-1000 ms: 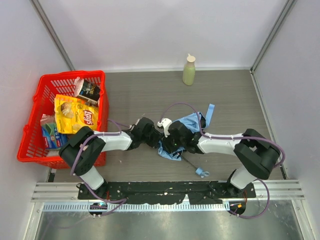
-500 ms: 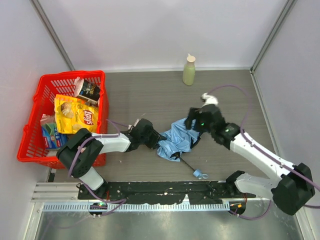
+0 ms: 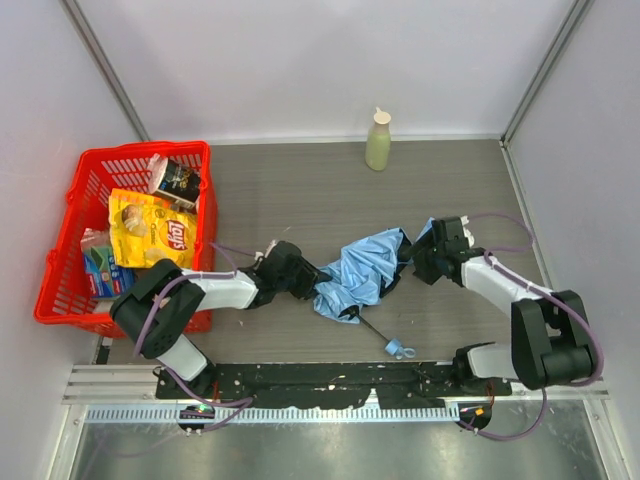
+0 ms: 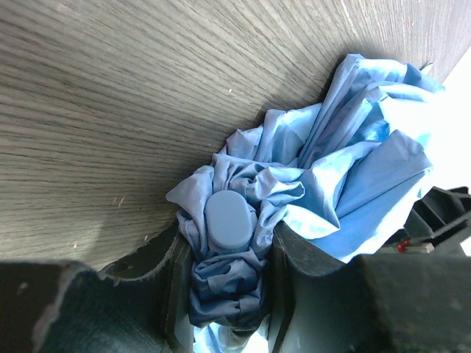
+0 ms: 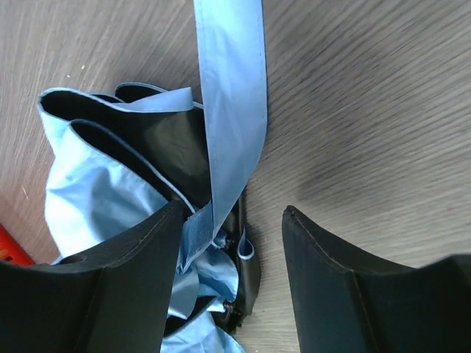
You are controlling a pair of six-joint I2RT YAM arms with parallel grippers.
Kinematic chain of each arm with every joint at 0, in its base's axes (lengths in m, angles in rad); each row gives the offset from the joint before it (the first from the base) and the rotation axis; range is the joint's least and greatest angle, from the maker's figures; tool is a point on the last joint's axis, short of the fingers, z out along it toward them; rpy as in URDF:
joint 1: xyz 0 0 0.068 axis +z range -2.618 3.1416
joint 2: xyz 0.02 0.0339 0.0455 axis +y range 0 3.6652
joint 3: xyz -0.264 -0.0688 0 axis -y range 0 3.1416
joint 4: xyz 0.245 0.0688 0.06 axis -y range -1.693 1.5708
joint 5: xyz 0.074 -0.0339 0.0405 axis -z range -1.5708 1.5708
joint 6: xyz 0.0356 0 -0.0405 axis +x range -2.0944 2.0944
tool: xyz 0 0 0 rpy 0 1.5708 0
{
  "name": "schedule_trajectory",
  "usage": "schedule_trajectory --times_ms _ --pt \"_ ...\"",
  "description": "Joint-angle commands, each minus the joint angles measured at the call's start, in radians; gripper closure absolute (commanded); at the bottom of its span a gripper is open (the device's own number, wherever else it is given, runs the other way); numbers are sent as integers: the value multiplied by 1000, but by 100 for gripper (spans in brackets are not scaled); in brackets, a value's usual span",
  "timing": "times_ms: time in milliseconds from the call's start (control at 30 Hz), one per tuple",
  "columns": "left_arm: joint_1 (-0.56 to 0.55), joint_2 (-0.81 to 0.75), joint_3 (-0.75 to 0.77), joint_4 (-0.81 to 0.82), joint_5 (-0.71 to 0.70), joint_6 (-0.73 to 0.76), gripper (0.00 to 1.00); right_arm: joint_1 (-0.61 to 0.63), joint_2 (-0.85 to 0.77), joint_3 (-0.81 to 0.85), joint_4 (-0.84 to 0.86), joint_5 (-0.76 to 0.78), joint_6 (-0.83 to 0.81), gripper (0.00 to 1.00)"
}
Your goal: Put away the umbrella
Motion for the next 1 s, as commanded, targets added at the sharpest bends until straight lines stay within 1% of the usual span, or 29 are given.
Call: schedule_trajectory --times_ms 0,33,67,100,133,167,233,267,333,433,467,500,533,567,600,633,667,767,800,833,867,900,933,967 --pt "6 -3 -33 -76 -53 69 100 -1 66 -14 178 -62 135 42" --pt "6 -4 -32 -74 -50 68 100 -1 94 -14 208 -56 138 44" --pt "4 -4 -32 -73 -50 68 100 -3 108 -11 216 -43 137 59" --pt "6 -7 -35 -74 -50 69 100 -3 123 1 219 -38 119 69" --pt "6 -10 -33 -79 -50 69 100 -3 122 9 200 -23 108 82" --pt "6 -13 -37 -82 -50 69 100 -4 108 27 184 -15 85 86" --pt "6 -19 -40 -88 -51 72 100 -1 64 61 129 40 24 88" --pt "4 -19 -43 -88 -53 74 100 -1 41 73 88 78 -31 91" --pt "4 -18 -43 -86 -50 72 100 -1 -13 124 52 132 -108 99" --pt "6 -13 -43 -82 -50 69 100 -1 -55 147 110 117 -208 99" --pt "6 -12 -38 -83 -50 68 100 -1 -55 149 189 75 -255 99" --pt "6 -12 -40 -85 -21 63 100 -3 -44 147 225 44 -276 99" --pt "6 -10 -38 -83 -18 59 100 -1 -27 144 324 24 -317 99" --pt "6 -12 -41 -80 -13 51 100 -1 -16 143 418 -39 -340 99" --pt "6 -12 -40 -79 -11 49 100 -1 11 146 449 -48 -380 99" --pt "6 -15 -40 -79 -11 48 100 -3 23 146 533 -85 -389 99" --pt "6 -16 -40 -82 -13 46 100 -3 54 149 573 -102 -418 99" --pt "6 -19 -40 -83 -16 45 100 -4 103 138 792 -177 -507 99" --pt "6 -18 -37 -86 -15 45 100 -3 112 137 813 -180 -526 99" --pt "6 -16 -35 -86 -13 45 100 -3 114 127 883 -193 -539 99" --pt "6 -18 -35 -88 -11 45 100 -3 108 100 918 -190 -541 97" --pt "6 -18 -33 -88 -13 45 100 -4 108 83 1013 -188 -546 96" --pt "4 -18 -35 -86 -11 43 100 -6 106 45 1055 -193 -549 93" --pt "6 -16 -35 -85 -11 43 100 -6 118 31 1107 -188 -546 92"
